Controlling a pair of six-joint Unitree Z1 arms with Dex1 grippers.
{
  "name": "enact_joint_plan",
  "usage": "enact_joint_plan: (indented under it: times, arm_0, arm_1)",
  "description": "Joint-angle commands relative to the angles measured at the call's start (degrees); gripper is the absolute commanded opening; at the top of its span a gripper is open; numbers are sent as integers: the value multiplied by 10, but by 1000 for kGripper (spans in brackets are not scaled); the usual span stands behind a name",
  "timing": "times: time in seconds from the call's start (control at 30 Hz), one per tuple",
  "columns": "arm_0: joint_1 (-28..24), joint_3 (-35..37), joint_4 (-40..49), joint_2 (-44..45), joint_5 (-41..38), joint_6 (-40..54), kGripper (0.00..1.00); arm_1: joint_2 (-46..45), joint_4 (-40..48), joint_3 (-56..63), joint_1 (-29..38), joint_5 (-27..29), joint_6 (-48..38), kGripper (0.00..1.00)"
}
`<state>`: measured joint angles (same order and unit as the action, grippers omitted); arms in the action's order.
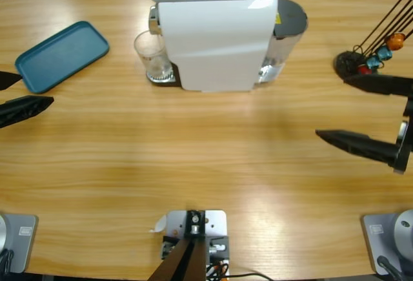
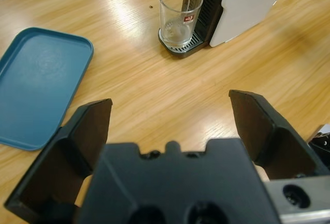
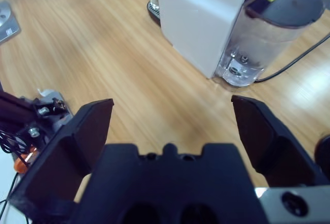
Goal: Pour coffee
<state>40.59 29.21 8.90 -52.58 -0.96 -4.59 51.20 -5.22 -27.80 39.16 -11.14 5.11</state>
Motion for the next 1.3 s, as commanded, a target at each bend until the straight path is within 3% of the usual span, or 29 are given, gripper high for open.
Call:
enact_joint_plan:
  times: [0.03, 0.27, 1.3]
  arm_0:
    - [2, -42, -43, -12, -1, 7, 991]
    - [2, -63, -83, -18, -3, 15, 991]
    - [2, -73, -114, -48, -8, 27, 977]
  arm_1:
    - [-16, 40, 51, 6, 0, 2, 1000]
    - [43, 71, 59, 6, -28, 2, 1000]
    - [52, 75, 62, 6, -29, 3, 1000]
